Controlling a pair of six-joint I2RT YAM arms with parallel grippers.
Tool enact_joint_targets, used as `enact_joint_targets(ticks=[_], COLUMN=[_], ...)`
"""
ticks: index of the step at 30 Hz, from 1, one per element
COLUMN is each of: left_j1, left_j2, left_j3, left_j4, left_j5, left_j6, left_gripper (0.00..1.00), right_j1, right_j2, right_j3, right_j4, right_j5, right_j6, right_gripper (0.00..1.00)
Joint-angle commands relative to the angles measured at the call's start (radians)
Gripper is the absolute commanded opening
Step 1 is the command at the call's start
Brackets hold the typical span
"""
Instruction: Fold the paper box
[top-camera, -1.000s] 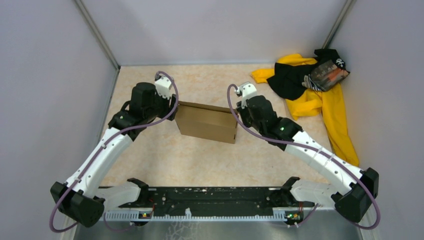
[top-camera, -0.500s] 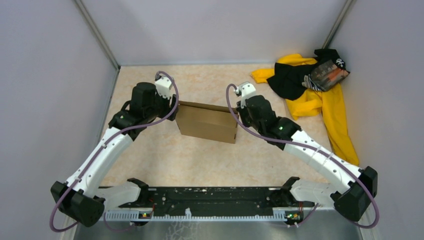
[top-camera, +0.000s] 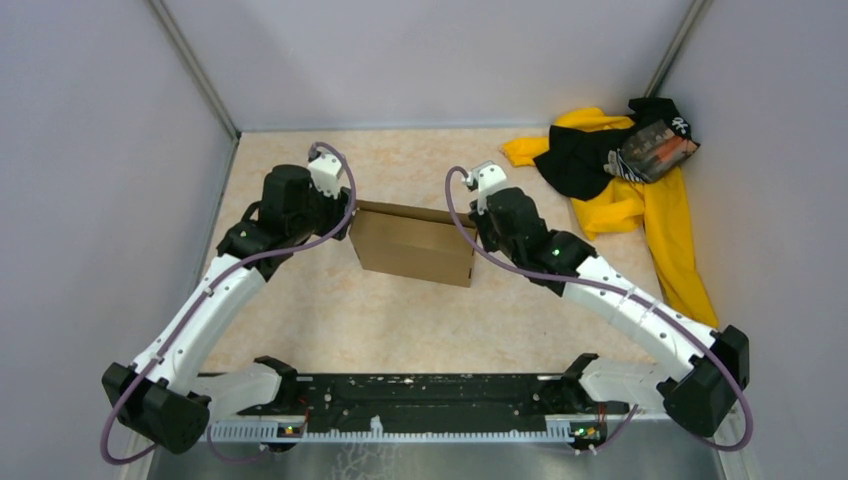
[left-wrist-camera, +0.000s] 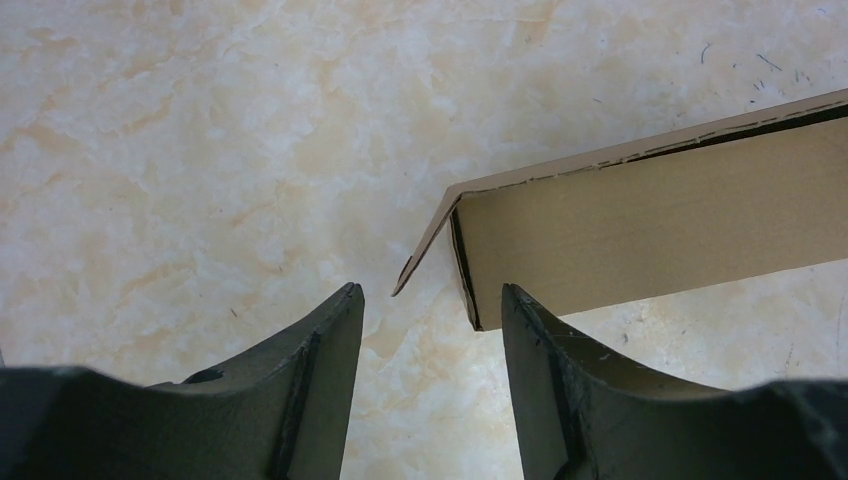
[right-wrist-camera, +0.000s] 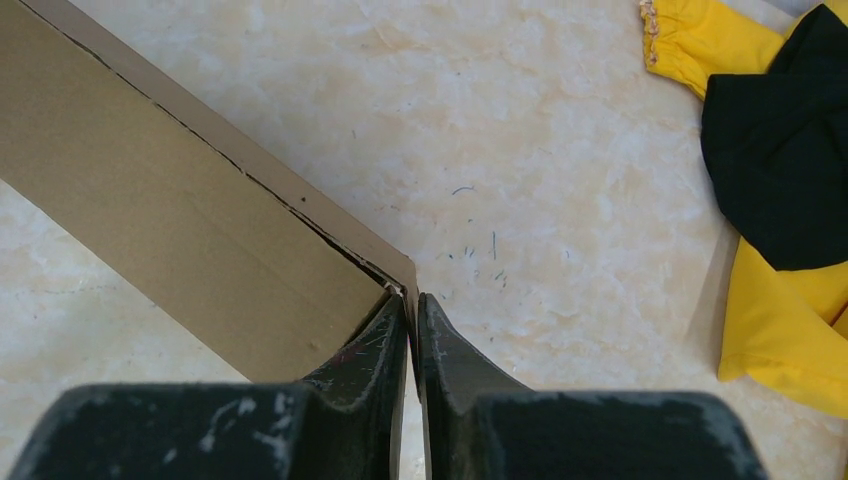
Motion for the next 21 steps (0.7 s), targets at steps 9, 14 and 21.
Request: enact_joint_targets(ticks=[9,14,21], left_j1=[0.009,0.012,0.015], left_j2=[-0.015,-0.023,-0.02], left_j3=[-0.01,-0.014,-0.014], left_j4=[0.028,0.028,0.028], left_j5=[-0.009,-0.016,-0.02], left_j6=[-0.01,-0.011,-0.014], left_gripper=[0.59,0.6,0.6], right_j1=[-0.004,-0.012,-0.025], right_j2=[0.074,0.108,0.143], right_j3=[0.106,0.136,0.161], right_j4=[0.089,0.107,0.129], right_j5=[0.003,-0.016,-0.031], right_j6=[-0.066,-0.076,-0.089], right_gripper=[0.07,0.05,0.04])
